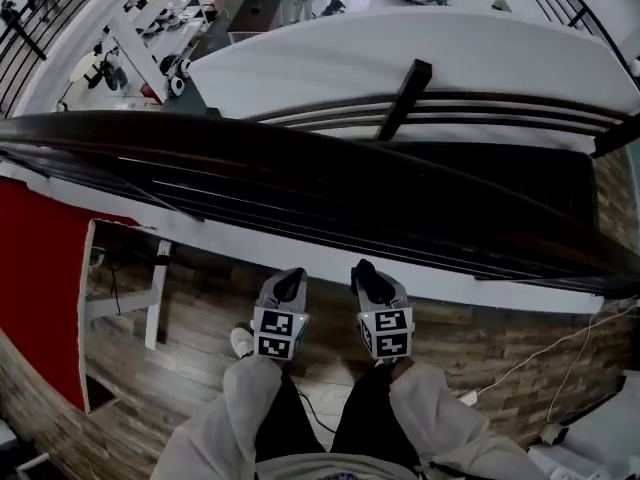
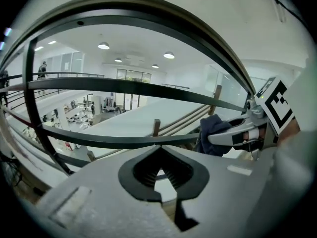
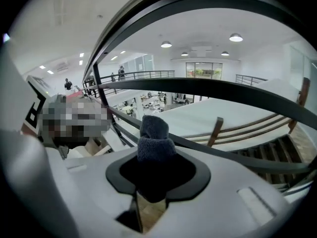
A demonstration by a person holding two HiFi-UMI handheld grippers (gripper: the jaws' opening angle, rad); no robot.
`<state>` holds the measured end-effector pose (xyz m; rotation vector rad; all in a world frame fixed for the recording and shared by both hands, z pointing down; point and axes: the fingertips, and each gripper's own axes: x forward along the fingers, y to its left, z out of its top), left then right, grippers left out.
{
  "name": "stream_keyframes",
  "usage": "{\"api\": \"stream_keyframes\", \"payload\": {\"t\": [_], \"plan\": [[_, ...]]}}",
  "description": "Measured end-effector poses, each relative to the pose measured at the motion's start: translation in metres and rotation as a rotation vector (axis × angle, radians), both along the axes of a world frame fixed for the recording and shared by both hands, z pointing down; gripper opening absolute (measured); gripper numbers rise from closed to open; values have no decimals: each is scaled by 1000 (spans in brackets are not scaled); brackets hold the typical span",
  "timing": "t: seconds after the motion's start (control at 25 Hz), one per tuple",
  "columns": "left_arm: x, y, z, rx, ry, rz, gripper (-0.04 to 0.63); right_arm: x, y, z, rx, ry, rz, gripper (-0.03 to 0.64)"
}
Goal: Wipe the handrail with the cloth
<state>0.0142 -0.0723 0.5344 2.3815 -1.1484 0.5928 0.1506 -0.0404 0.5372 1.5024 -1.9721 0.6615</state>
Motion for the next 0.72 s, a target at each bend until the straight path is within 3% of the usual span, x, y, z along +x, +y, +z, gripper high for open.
{"api": "stream_keyframes", "payload": {"t": [0.32,0.52,0.72], "plan": [[-156,-15,11,-3,-25,-168,-3,-170,-41,10,-21,-44,-187,104],[-240,-26,34,-4,-41,-161,-3,-259,-59,33,-19,-49,-218,104],[-315,-43,66,-8,-54,-167,-3,-331,-88,57,-1,-66,-185,104]]}}
